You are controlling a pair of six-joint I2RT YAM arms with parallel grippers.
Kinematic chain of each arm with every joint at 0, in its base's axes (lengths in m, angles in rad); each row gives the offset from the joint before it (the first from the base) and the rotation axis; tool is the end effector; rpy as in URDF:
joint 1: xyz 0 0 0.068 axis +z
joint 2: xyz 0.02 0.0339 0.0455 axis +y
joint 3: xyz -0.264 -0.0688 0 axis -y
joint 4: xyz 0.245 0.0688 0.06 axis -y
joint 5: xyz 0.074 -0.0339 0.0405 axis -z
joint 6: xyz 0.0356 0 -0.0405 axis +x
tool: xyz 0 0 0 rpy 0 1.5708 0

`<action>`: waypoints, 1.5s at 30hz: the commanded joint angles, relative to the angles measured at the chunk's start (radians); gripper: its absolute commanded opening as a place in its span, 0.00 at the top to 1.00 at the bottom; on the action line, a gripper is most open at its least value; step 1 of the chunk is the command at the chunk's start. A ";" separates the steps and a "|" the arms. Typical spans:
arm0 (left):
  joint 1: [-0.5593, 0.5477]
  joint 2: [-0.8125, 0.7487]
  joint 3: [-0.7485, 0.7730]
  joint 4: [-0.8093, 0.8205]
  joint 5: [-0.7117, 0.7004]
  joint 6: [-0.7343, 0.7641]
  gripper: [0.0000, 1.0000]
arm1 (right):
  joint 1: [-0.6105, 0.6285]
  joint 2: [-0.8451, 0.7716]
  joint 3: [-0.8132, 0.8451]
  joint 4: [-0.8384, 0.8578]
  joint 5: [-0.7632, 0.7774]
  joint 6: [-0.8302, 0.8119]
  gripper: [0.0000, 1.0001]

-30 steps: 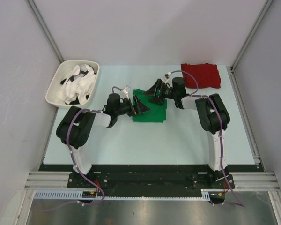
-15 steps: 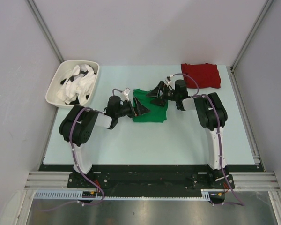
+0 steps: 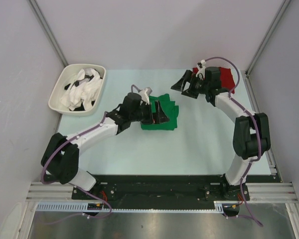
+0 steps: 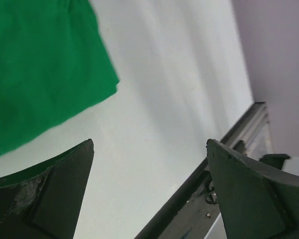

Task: Fold and stack the t-shirts
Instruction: Neatly place the folded tshirt to the corner

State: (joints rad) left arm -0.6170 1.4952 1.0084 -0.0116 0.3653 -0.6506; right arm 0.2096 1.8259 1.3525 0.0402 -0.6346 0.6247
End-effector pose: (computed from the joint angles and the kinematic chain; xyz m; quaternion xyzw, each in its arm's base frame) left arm 0.2690 -0.2064 0.2639 0.0786 0.8468 -0.4233 0.3123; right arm 0.4115 0.1091 0.2676 0.0005 0.8179 0.4477 0.3613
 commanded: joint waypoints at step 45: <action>-0.403 0.373 -0.126 0.320 -0.895 1.514 0.00 | 0.071 -0.453 -0.308 -0.528 0.581 -0.255 0.00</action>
State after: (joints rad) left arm -1.0283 1.8153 0.8116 0.3290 -0.6285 0.8135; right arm 0.2756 1.3689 1.0451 -0.5400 -0.0364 0.3649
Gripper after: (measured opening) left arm 0.996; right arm 0.994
